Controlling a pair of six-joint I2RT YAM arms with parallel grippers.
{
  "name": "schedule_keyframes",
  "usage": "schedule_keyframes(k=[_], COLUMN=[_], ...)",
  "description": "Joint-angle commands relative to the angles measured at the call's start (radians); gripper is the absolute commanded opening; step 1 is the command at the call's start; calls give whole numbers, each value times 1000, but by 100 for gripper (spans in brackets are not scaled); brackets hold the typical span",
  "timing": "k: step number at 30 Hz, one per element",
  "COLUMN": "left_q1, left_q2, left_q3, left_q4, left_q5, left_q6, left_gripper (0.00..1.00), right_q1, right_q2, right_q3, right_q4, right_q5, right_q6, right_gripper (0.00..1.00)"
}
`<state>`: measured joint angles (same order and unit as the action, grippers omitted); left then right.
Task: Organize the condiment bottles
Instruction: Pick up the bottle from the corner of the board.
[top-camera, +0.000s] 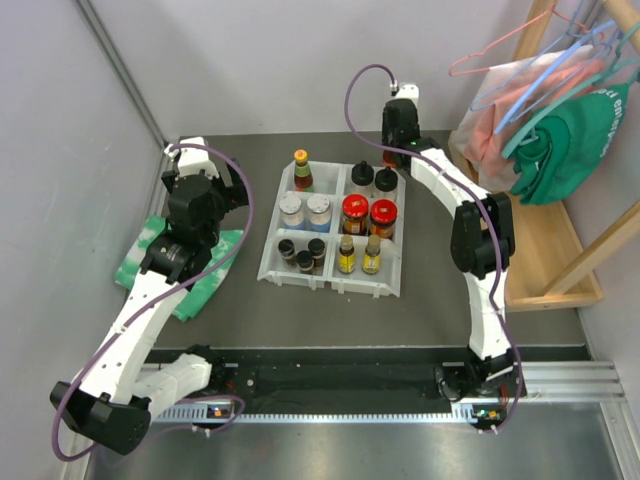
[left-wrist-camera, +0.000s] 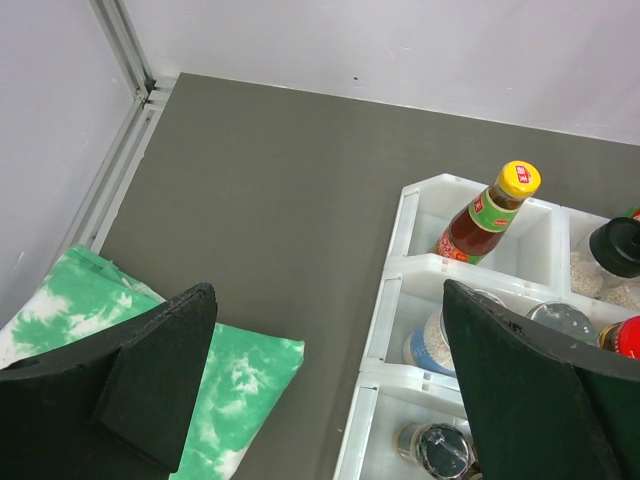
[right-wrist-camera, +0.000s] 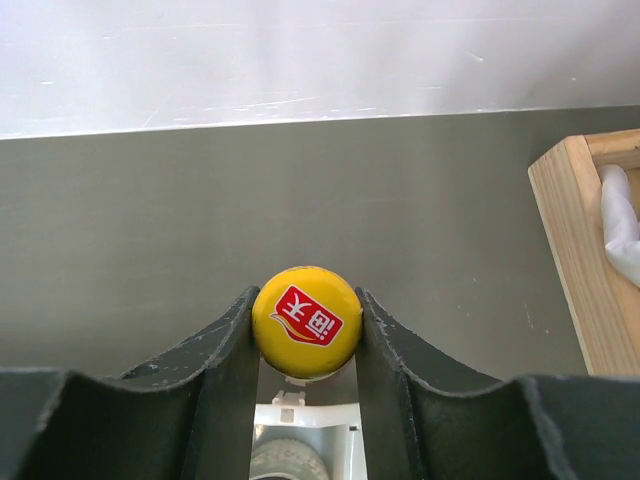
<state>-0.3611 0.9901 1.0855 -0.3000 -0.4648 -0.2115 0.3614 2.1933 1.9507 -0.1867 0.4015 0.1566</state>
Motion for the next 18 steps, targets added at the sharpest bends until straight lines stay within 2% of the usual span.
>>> schedule_keyframes(k=[1,9,18], left_q1=[2,2,4], left_q2=[-10,-5,-4], left_q3=[10,7,2], left_q4=[32,33,35], left_q5=[-8,-2,-1], left_q6=[-3,-12,-22], left_gripper=[99,99,99], right_q1=[-9,-7,24], right_q2=[-88,-230,-355], right_q3=[48,-2,-52], right_q4=[95,170,181], right_q5=[23,0,-44], right_q6=[-12,-19,-55], right_gripper=[0,0,0])
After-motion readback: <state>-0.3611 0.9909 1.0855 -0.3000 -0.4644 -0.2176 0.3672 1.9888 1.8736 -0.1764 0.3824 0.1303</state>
